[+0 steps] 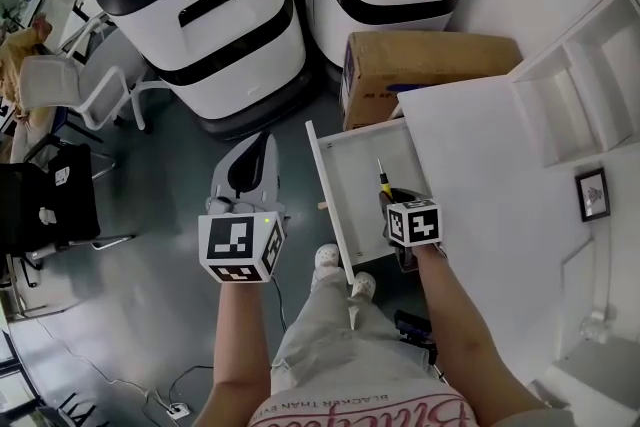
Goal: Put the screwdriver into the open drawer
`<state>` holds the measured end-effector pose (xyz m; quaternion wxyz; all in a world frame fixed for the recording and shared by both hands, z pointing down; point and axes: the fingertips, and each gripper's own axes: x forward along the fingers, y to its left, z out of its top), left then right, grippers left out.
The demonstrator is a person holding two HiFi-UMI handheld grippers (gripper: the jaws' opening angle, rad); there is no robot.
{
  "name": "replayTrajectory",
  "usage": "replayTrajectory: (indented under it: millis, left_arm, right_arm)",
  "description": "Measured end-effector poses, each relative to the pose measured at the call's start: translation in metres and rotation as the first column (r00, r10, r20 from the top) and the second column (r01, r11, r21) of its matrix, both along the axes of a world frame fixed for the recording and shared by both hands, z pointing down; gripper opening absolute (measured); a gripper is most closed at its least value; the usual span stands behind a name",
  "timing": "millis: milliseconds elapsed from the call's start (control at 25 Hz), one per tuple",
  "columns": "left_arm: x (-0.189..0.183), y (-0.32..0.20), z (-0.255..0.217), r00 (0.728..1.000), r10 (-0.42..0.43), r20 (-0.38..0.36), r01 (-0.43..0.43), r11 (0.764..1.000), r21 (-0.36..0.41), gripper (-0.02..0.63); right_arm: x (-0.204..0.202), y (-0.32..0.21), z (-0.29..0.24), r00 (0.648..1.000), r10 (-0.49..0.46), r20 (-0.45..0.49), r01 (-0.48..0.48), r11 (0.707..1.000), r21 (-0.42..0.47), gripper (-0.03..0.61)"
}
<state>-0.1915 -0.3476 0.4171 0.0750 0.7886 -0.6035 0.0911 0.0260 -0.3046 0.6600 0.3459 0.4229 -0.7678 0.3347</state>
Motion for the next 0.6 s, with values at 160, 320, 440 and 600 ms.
replayTrajectory:
  millis: [160, 320, 440, 600]
  left_arm:
    - [0.003, -0.003, 0.007, 1.000, 0.019, 0.015, -0.019, 1.000, -0.019, 0.011]
    - [0.004, -0.009, 0.011, 0.999, 0.038, 0.028, -0.037, 0.999, -0.024, 0.011]
    - [0.006, -0.015, 0.012, 0.999, 0.041, 0.024, -0.040, 0.999, -0.026, 0.011]
    - [0.008, -0.020, 0.018, 0.999, 0.047, 0.019, -0.047, 0.998, -0.032, 0.011]
  right_arm:
    - [0.000, 0.002, 0.021, 1.000, 0.011, -0.004, -0.012, 0.999, -0.050, 0.080]
    - [-0.001, 0.001, 0.039, 0.999, 0.032, -0.022, -0.034, 0.996, -0.088, 0.080]
    - [0.000, 0.002, 0.054, 0.999, 0.036, -0.037, -0.040, 0.992, -0.123, 0.080]
    - [0.000, 0.005, 0.075, 0.998, 0.044, -0.053, -0.052, 0.984, -0.168, 0.080]
